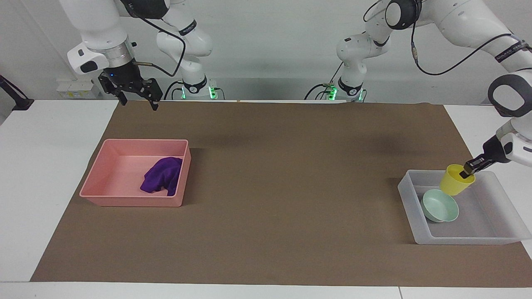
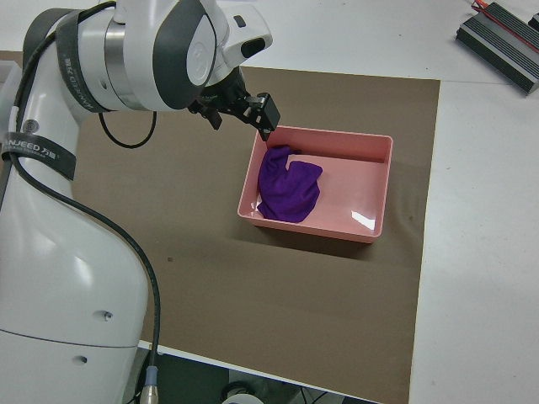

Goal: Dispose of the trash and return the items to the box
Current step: 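Carry the yellow cup into the clear box beside the bowl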

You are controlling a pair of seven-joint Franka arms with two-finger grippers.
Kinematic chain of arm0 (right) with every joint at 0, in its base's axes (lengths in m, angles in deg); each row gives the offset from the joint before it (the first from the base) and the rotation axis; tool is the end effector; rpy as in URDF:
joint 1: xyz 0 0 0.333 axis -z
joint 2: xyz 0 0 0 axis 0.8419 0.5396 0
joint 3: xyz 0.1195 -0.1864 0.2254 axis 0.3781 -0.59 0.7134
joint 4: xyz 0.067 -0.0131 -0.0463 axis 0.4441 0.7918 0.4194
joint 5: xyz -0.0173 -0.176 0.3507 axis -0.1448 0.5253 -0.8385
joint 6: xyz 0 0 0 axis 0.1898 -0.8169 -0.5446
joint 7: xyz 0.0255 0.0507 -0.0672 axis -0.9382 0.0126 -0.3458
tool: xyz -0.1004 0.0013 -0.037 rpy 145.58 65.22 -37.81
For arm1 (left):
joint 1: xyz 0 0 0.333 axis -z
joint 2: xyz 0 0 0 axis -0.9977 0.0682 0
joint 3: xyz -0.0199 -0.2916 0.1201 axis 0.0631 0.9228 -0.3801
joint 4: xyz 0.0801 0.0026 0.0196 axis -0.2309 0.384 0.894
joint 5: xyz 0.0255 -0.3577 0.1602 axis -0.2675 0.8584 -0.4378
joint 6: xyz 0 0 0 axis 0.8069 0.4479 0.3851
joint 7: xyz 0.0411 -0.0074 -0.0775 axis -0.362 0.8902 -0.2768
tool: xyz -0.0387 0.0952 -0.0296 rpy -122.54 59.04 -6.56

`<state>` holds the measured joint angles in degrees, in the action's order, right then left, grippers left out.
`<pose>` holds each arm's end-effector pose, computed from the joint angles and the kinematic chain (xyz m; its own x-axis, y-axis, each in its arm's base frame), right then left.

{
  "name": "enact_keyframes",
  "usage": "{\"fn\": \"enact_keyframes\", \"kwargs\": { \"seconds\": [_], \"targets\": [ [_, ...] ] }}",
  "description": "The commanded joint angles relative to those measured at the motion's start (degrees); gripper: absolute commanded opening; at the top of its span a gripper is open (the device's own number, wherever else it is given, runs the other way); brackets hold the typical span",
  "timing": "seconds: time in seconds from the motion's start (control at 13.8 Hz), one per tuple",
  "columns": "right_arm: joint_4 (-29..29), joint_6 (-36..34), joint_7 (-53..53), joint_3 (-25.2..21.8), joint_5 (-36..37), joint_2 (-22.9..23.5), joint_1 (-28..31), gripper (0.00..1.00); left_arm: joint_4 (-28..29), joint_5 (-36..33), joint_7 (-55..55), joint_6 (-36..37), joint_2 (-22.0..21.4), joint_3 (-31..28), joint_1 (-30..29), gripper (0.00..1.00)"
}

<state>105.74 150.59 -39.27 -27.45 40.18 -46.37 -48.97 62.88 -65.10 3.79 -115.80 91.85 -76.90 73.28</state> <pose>0.5376 0.0055 0.6360 0.9843 -0.1747 -0.0253 -0.1732 -0.9834 0.0538 0.6618 0.1605 0.4466 0.9640 0.2639 -0.0315 0.2656 -0.9606 0.0816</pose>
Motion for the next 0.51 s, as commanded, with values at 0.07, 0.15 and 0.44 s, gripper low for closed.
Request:
{"fn": "enact_keyframes", "kwargs": {
  "seconds": [0.07,0.15,0.44],
  "targets": [
    [0.36,-0.26,-2.05,0.26,-1.49,-0.31,0.67,1.00,-1.96,-4.32,0.29,-0.88,6.38,0.09,0.68,0.00],
    [0.36,-0.26,-2.05,0.26,-1.49,-0.31,0.67,1.00,-1.96,-3.97,0.21,-2.01,6.57,0.18,0.50,0.00],
    [0.36,0.00,-2.14,0.26,-1.49,-0.31,0.67,1.00,-1.96,-1.60,0.21,-3.17,6.57,0.27,0.85,0.44]
  ]
}}
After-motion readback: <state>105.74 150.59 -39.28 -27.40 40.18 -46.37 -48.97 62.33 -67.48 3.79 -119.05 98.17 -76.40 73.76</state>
